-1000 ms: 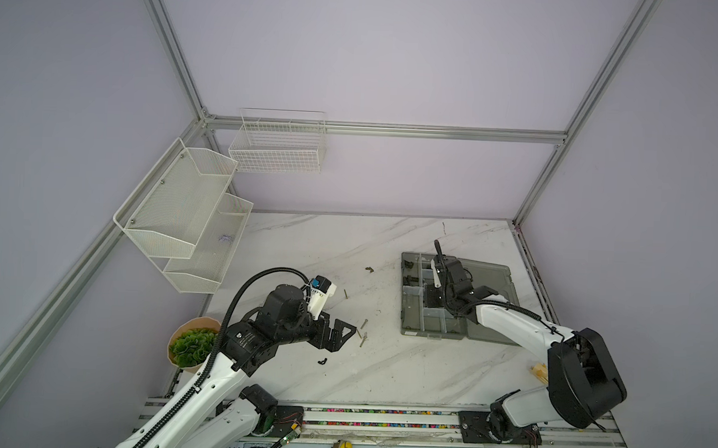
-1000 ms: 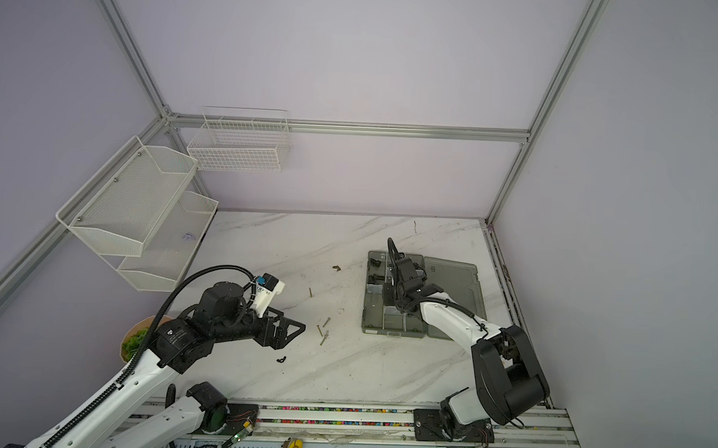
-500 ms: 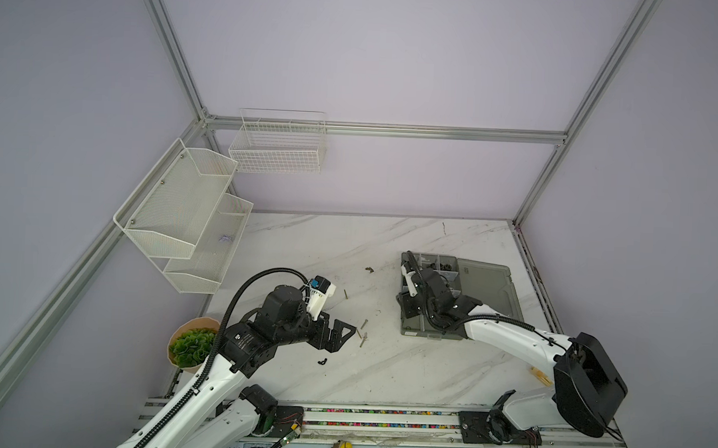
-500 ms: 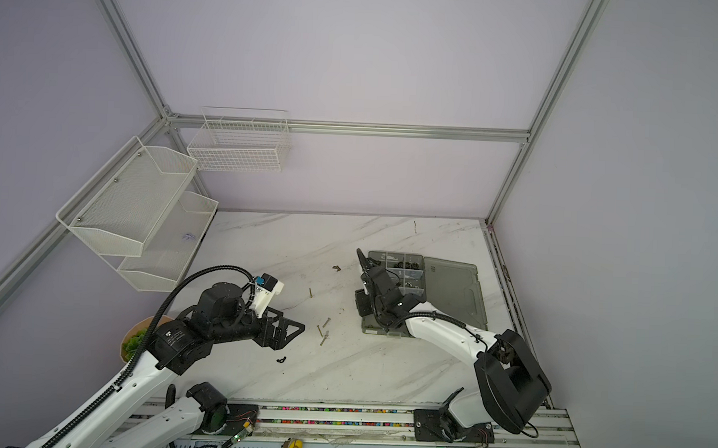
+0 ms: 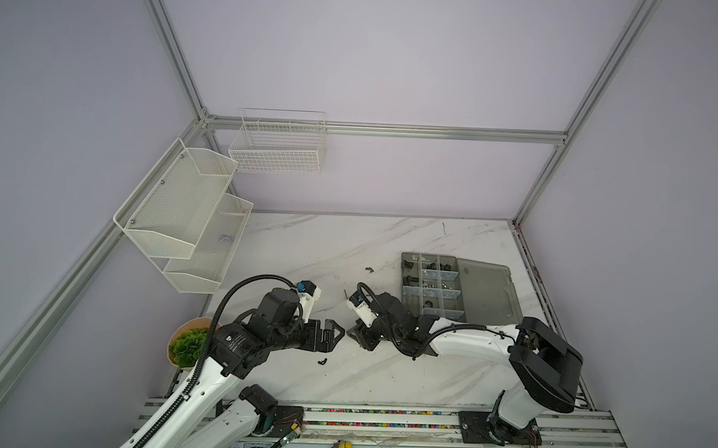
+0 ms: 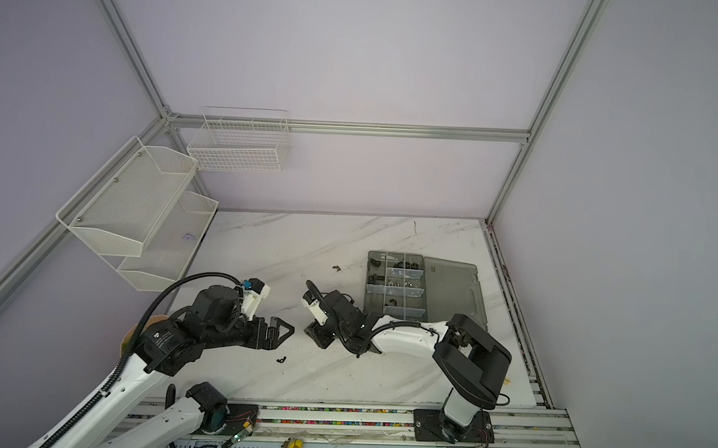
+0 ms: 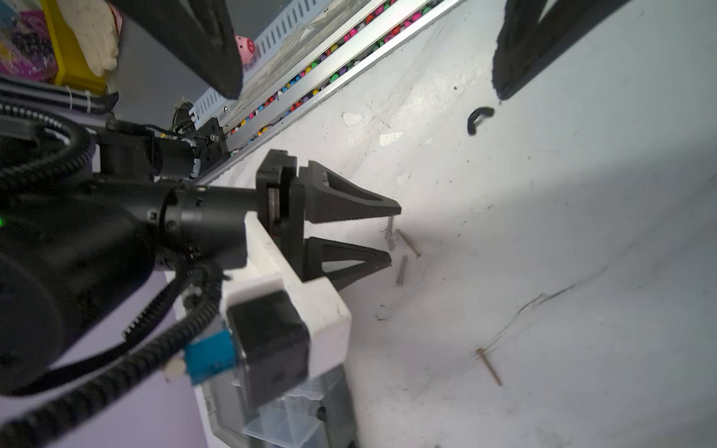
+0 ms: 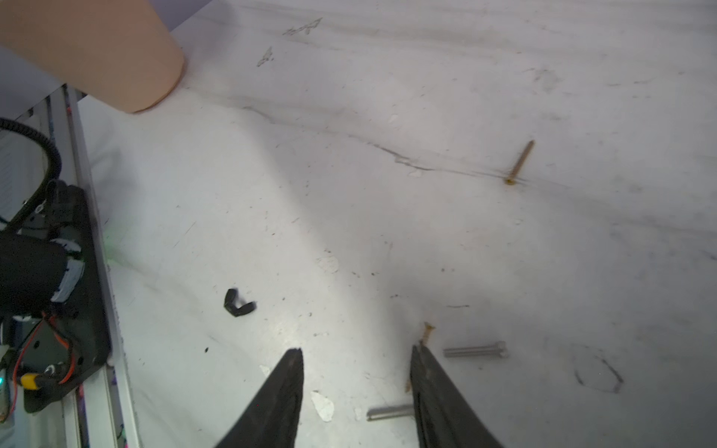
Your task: Sort the screws and nuts into containers
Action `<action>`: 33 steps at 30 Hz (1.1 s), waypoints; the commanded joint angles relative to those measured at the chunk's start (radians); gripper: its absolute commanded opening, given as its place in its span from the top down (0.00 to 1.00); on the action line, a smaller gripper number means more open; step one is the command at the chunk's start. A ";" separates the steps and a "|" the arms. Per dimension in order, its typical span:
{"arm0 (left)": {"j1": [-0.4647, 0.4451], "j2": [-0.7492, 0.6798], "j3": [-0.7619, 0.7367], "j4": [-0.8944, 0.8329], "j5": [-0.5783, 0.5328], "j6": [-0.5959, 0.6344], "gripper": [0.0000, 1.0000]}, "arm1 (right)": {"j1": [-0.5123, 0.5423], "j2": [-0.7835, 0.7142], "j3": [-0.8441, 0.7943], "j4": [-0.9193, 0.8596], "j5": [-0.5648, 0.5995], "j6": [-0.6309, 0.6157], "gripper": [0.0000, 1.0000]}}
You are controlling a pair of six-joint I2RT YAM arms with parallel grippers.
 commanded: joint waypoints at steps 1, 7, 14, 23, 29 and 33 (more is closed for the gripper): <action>0.001 -0.085 0.025 -0.218 -0.076 -0.169 0.00 | 0.046 0.057 0.025 0.070 -0.023 -0.051 0.51; 0.001 -0.239 -0.059 -0.244 -0.021 -0.277 0.00 | 0.129 0.187 0.114 0.059 -0.016 -0.103 0.50; 0.001 -0.355 -0.065 -0.301 -0.056 -0.286 0.00 | 0.164 0.227 0.141 0.066 0.007 -0.135 0.50; 0.001 -0.365 -0.059 -0.294 -0.056 -0.265 0.00 | 0.184 0.278 0.170 0.041 0.046 -0.152 0.50; 0.000 -0.375 -0.059 -0.294 -0.058 -0.264 0.00 | 0.194 0.322 0.204 0.012 0.023 -0.169 0.51; 0.000 -0.376 -0.050 -0.291 -0.078 -0.258 0.00 | 0.205 0.344 0.222 -0.022 0.040 -0.181 0.59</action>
